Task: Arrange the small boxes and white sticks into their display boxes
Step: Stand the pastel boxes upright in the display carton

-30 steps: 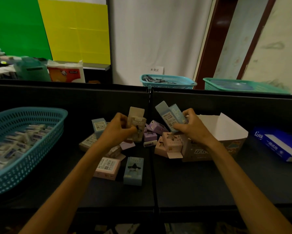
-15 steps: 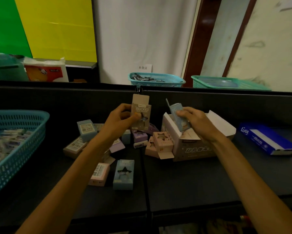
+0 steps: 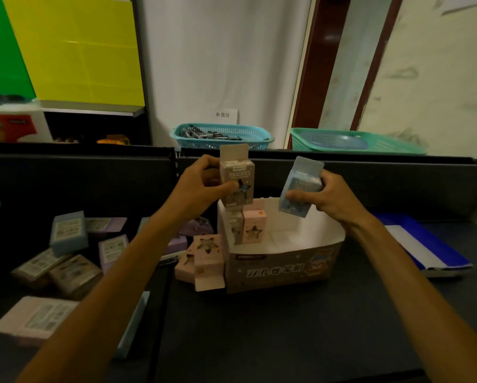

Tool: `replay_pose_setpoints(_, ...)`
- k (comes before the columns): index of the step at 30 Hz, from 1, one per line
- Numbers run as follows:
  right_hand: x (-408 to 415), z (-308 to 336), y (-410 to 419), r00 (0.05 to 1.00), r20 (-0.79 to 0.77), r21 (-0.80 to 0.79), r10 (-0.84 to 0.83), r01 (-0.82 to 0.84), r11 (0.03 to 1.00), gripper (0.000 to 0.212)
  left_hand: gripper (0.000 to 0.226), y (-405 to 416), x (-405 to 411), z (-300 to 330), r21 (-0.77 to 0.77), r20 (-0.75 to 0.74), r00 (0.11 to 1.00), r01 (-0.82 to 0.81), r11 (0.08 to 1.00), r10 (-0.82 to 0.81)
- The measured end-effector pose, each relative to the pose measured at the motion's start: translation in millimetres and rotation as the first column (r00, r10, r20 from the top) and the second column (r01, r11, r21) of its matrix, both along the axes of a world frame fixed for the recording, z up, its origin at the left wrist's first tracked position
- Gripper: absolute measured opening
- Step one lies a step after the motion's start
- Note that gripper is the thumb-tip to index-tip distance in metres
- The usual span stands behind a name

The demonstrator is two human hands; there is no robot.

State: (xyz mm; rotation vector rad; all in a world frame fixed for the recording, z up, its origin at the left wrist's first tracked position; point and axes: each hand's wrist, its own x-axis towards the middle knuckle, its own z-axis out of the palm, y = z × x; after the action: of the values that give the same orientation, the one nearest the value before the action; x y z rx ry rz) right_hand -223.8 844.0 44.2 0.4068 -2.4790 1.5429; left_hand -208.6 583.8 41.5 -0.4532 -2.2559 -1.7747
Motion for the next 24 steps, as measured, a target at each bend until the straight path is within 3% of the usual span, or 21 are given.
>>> replay_pose_setpoints(5,-29.4,-2.6,25.3,0.997,-0.008,0.139,0.08,-0.078,0.987,0.042,0.04,25.8,-19.7,1.5,-0.084,-0.014,0.997,-0.079,0.993,0.078)
replay_pose_setpoints(13,-62.8,-12.3,35.5,0.979,-0.05,0.248,0.195,-0.177,0.952,0.053,0.08,44.5,-16.0,0.3,-0.492,-0.053,0.995,-0.104,0.864,0.09)
replay_pose_setpoints(24,-73.4,-22.4,30.0,0.963,-0.034,0.393,0.268,-0.234,0.889,0.053,0.052,51.5,-13.7,-3.2,-0.706,0.032,0.994,-0.051,0.706,0.104)
